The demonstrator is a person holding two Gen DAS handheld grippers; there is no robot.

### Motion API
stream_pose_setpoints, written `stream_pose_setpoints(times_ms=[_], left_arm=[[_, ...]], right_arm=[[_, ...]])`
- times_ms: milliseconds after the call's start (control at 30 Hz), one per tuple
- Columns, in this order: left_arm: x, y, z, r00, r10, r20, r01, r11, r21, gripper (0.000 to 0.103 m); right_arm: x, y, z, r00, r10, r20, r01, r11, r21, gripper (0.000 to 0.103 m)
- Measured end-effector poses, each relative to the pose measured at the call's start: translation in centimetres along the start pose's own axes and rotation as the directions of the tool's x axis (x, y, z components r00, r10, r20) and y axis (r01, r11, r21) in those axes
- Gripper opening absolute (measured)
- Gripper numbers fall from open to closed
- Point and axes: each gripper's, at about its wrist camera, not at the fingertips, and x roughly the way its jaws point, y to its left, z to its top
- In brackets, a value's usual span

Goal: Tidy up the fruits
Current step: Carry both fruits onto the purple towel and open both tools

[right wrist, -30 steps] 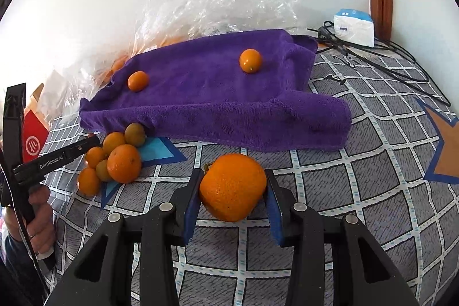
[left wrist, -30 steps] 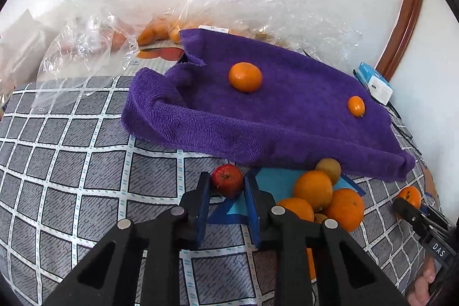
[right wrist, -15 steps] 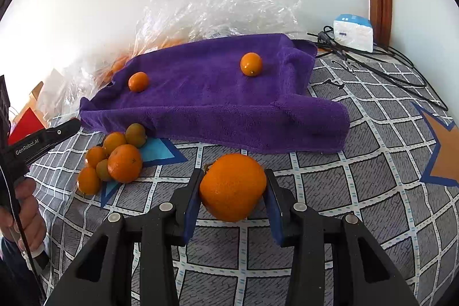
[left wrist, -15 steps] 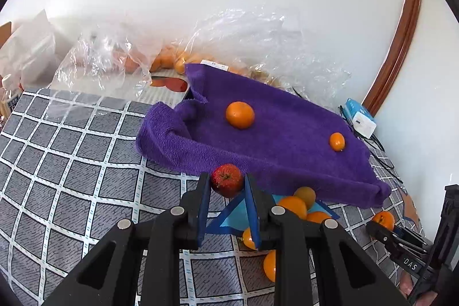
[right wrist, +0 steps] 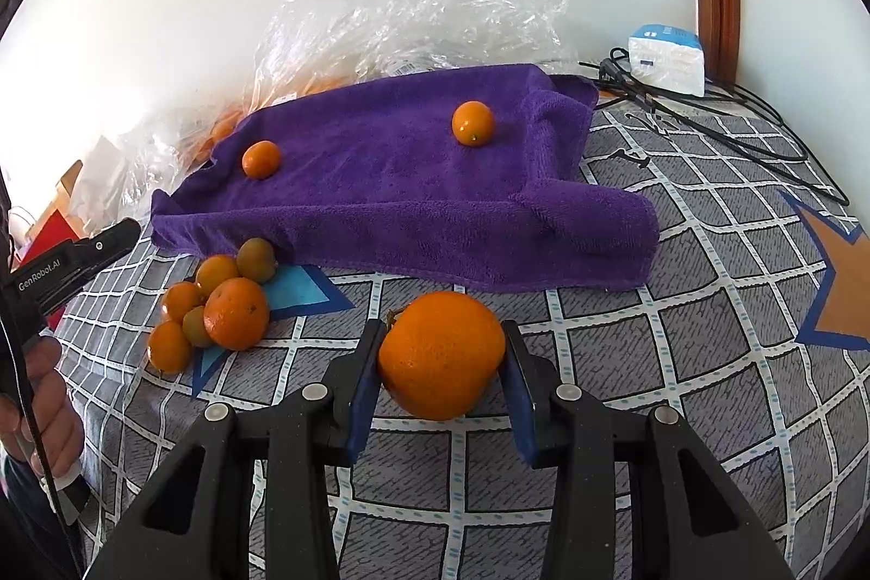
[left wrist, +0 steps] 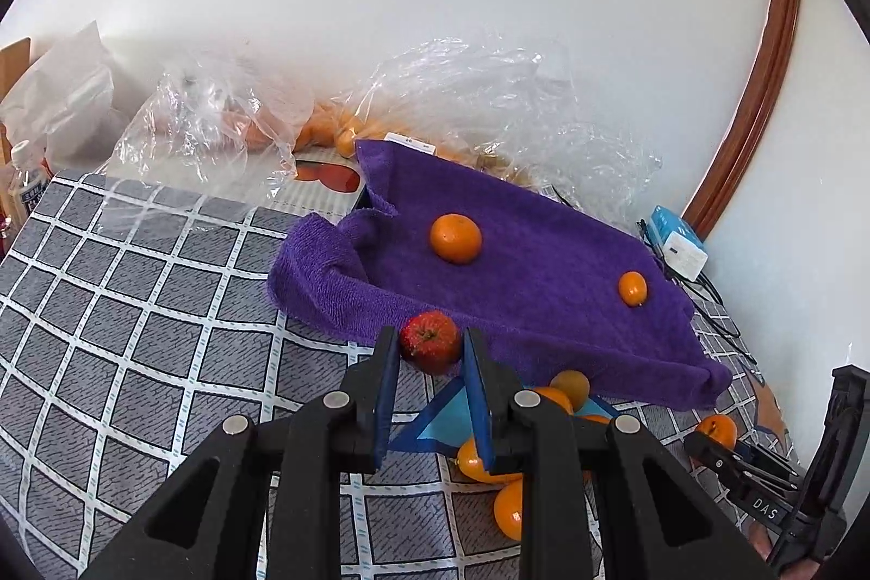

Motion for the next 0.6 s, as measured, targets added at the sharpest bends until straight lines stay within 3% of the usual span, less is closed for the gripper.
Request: stream_pose_setpoints(times_ms=[600], left_arm=[[-0.51,0.27,0.23,1.000,0.008,0.016,-0.007,1.000,-0.020,0.023]], right_arm=[[-0.03,0.26,-0.13,1.000,-0.018,-0.007,0.018,1.000,-0.018,0.041]])
